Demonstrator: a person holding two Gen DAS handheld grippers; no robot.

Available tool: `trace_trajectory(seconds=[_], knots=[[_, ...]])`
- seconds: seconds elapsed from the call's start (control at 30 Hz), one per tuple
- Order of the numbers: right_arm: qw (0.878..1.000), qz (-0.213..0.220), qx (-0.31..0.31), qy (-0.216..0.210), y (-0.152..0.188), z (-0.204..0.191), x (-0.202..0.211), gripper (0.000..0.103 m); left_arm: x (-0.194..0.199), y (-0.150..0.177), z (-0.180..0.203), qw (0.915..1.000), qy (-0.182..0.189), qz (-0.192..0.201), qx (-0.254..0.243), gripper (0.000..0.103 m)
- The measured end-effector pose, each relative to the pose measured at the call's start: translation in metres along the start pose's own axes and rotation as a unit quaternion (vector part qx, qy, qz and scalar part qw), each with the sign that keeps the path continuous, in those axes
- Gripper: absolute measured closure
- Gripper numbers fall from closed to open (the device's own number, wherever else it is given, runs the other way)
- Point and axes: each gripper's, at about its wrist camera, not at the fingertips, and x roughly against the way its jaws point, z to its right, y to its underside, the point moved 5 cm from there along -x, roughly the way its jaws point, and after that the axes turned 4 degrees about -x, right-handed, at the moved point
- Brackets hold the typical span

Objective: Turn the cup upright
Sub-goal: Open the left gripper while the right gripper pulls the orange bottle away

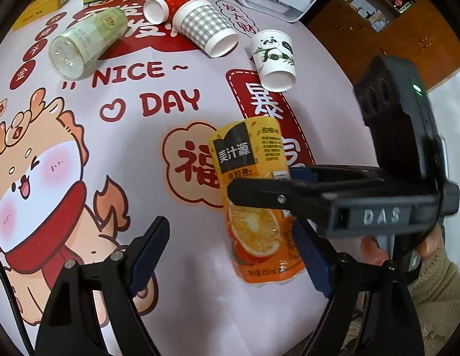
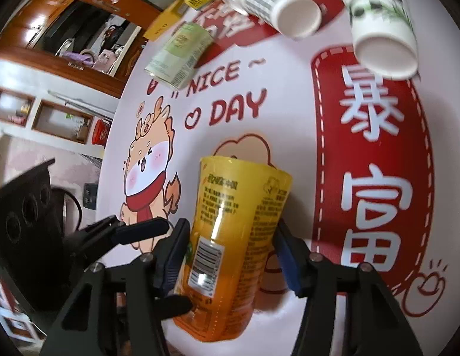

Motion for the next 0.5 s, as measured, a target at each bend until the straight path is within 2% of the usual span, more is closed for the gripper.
trace_trajectory(seconds=[0.23, 0.5], knots=[[0.994, 0.078, 0.069, 0.023, 0.002, -0.015, 0.018, 0.047, 0.008, 0.002, -0.003, 0.9996, -0.014, 0.023, 0.007, 0.020], [0.970, 0.202, 0.125, 0.054, 0.003, -0.020, 0.040, 0.047, 0.009, 0.006, -0.011, 0.9988, -0.023, 0.036, 0.024, 0.020]])
